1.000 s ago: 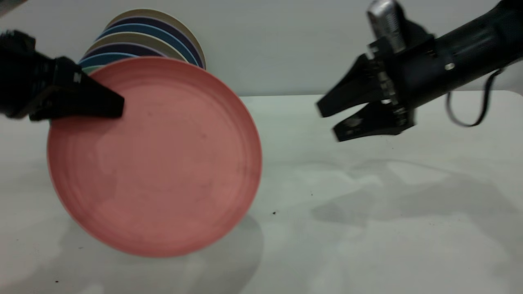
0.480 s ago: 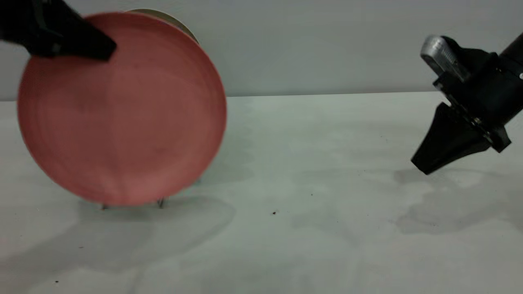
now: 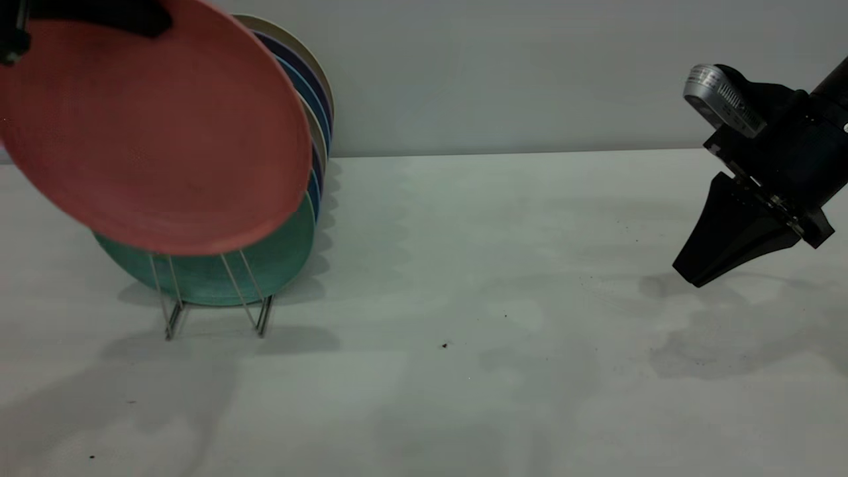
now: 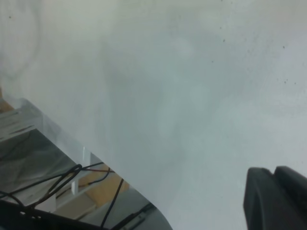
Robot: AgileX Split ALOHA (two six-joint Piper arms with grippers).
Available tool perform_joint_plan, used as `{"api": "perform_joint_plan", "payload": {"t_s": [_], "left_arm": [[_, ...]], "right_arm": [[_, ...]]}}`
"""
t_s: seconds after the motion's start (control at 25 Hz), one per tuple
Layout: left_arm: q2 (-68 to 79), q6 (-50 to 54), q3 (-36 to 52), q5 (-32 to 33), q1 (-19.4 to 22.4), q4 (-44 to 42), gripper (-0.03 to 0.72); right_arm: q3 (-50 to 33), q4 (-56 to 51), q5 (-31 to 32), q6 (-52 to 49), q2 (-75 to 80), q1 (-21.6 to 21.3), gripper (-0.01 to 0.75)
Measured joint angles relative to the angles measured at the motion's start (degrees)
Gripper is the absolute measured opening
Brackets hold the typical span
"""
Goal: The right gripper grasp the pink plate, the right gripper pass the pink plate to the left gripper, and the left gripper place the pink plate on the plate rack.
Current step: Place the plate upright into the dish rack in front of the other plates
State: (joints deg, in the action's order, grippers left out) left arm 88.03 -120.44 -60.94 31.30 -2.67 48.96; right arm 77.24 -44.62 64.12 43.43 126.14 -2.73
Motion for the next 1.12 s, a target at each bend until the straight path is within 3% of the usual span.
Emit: {"api": "perform_joint_plan", "payload": {"t_s": [0.44, 1.12], "left_arm": [[0.4, 0.0, -0.1, -9.1, 0.0, -3.2, 0.083], [8.4, 0.0, -0.1, -9.5, 0.0, -3.2, 0.083]], "right_arm": [[0.0, 0.1, -0.4, 0.0, 0.0, 0.0, 0.011], [0.0, 0.1, -0.5, 0.0, 0.0, 0.0, 0.019]]}}
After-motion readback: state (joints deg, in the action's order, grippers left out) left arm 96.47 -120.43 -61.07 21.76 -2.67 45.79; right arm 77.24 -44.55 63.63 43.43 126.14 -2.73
